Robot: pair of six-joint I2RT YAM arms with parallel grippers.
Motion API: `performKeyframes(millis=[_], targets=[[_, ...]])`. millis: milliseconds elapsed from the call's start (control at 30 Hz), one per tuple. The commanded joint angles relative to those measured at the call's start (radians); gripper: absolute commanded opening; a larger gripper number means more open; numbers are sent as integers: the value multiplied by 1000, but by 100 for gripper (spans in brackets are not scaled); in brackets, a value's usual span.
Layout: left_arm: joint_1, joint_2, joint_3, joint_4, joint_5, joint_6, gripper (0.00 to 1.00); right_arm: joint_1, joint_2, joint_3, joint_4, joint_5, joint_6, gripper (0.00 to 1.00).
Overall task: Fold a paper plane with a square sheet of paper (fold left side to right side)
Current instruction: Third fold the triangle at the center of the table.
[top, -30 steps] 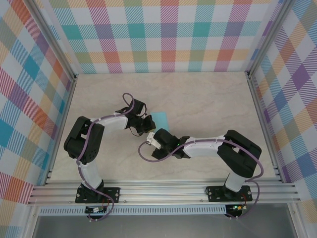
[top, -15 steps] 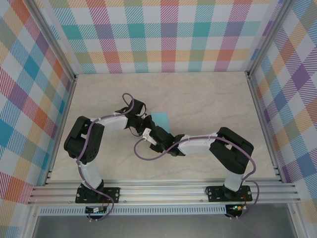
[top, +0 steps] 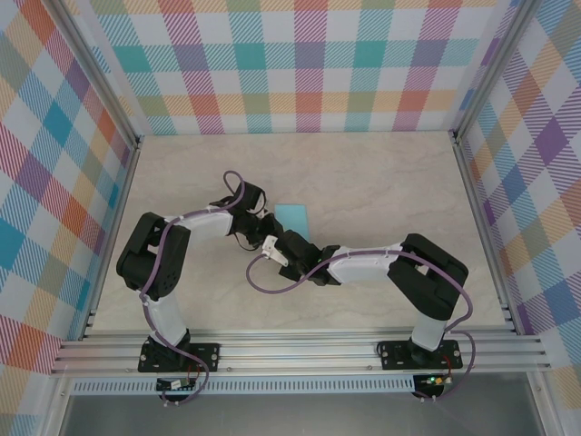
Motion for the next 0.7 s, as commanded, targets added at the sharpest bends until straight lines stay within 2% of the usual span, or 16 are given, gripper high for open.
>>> performKeyframes(millis=[0,233,300,467,667], targets=[[42,-45,-8,-92,-20,50,22,-10,-27,6,-21,-43,30,0],[124,-148,-33,-214,-33,124,48,-33,-26,17,-35,-80,59,0],[148,-171,-34,-232,-23,136,52,-36,-26,17,-36,-90,63,0],[156,-159,8,-192,77,143,46,-42,-30,19,-38,-100,71,0],[106,12,172,-180,140,162,37,-48,-28,23,-43,-101,80,0]])
